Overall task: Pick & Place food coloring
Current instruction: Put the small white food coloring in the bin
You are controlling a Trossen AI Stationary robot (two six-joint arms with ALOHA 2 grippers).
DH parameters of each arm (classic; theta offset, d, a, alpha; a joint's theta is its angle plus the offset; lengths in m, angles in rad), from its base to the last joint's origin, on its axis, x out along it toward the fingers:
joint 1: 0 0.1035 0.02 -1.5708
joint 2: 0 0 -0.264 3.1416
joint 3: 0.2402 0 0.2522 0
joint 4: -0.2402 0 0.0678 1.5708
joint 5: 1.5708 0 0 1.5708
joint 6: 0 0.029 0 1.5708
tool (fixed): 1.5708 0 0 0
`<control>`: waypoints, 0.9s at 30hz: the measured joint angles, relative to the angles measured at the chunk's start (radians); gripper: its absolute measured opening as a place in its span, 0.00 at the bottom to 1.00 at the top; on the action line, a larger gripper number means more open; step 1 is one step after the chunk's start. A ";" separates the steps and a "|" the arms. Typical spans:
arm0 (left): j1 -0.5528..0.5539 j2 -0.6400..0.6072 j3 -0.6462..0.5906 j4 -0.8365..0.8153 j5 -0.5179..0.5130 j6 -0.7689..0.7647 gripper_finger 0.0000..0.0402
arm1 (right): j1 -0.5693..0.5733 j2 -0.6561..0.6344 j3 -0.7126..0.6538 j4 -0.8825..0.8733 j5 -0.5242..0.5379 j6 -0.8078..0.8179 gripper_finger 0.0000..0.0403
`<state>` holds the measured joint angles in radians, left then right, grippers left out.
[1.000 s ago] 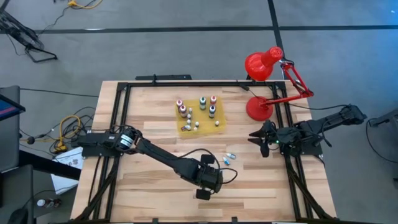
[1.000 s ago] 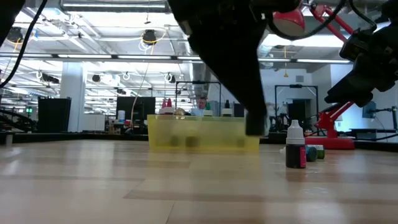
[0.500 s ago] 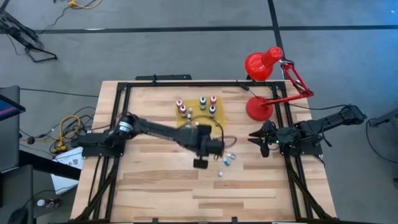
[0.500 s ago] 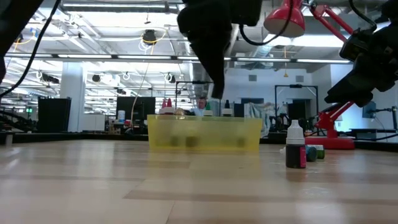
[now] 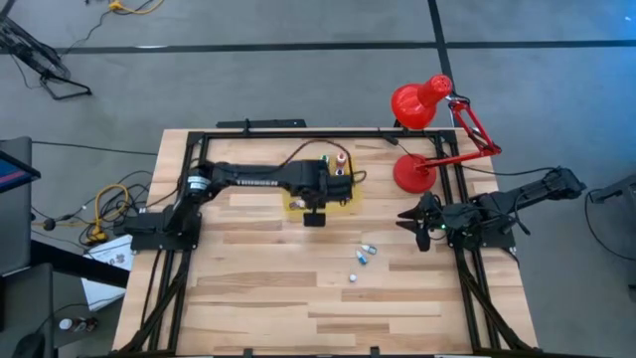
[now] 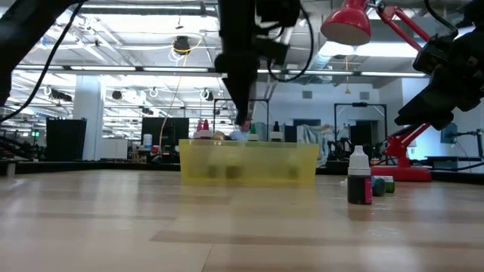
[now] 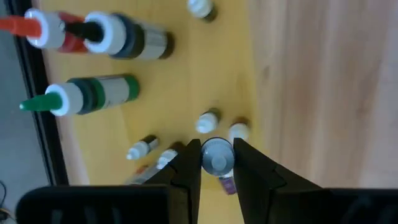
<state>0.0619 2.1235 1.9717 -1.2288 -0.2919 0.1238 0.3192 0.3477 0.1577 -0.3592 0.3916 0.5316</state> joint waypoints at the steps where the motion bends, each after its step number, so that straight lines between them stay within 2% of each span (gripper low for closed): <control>1: 0.020 0.000 -0.010 0.010 0.008 0.018 0.16 | 0.000 0.000 0.000 0.000 0.000 0.000 0.30; 7: 0.130 0.002 -0.071 0.124 0.135 0.124 0.16 | 0.000 0.000 0.000 0.000 0.000 0.000 0.30; 16: 0.218 0.002 -0.195 0.301 0.206 0.152 0.16 | 0.000 0.000 0.000 0.000 0.000 0.000 0.30; 24: 0.224 0.002 -0.286 0.416 0.204 0.148 0.16 | 0.000 0.000 0.000 0.000 0.000 0.000 0.30; 27: 0.224 0.002 -0.342 0.514 0.200 0.144 0.16 | 0.000 0.000 0.000 0.000 0.000 0.000 0.30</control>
<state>0.2863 2.1251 1.6299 -0.7153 -0.0917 0.2681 0.3195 0.3477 0.1577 -0.3592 0.3919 0.5315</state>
